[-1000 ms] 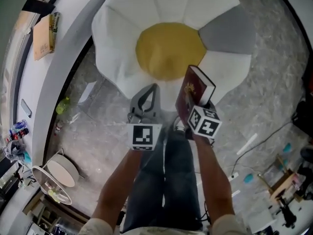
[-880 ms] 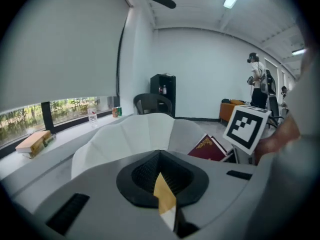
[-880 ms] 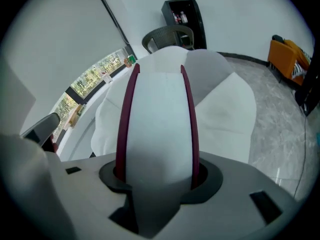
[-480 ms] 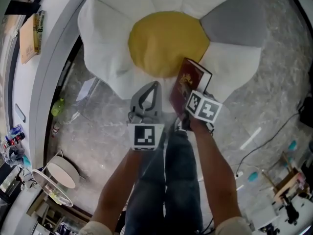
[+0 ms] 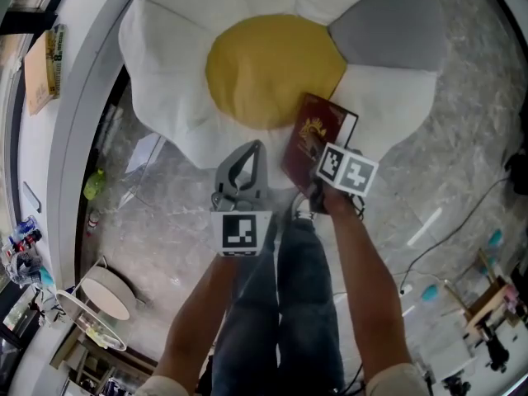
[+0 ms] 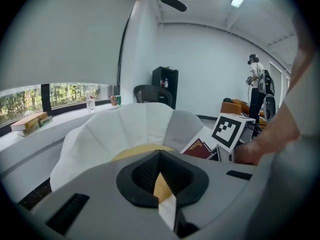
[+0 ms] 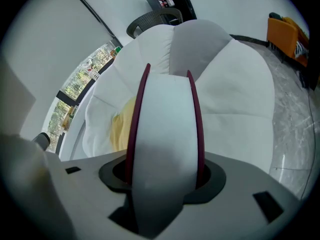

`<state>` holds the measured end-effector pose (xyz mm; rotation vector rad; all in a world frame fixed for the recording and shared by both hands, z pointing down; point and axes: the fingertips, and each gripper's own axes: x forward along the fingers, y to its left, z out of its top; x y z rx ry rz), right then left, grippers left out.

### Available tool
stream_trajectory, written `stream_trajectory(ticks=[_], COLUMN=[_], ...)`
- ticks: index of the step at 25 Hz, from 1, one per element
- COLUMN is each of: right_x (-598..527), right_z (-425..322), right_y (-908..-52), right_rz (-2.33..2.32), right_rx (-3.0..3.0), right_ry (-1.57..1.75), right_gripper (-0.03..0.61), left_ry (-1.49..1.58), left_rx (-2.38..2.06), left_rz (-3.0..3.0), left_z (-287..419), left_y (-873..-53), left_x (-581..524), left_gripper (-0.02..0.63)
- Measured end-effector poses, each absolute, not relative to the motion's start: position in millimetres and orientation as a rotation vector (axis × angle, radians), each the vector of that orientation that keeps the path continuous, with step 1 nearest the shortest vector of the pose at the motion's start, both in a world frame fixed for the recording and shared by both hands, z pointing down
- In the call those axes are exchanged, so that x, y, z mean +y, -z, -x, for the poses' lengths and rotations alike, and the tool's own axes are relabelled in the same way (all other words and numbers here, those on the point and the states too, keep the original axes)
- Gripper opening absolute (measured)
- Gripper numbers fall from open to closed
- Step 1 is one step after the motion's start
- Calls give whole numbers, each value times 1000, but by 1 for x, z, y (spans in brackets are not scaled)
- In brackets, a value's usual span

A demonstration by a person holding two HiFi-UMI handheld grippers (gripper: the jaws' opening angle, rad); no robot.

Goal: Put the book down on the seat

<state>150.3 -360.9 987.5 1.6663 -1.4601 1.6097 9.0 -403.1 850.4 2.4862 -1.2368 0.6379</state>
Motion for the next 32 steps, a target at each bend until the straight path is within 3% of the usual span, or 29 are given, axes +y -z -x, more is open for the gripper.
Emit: stream_trajectory(ticks=[17, 32], right_x=[-338, -328], right_z=[-195, -225], right_y=[-991, -971], right_rz=[-1778, -1825], right_rx=[-1383, -1418], right_ry=[-1427, -1308], right_gripper=[370, 382], left_ry=[-652, -659], left_rx=[-1152, -1119], left_rz=[-2515, -2523], left_z=[-35, -57], left_y=[-853, -850], left_x=[-389, -383], left_gripper=[6, 6])
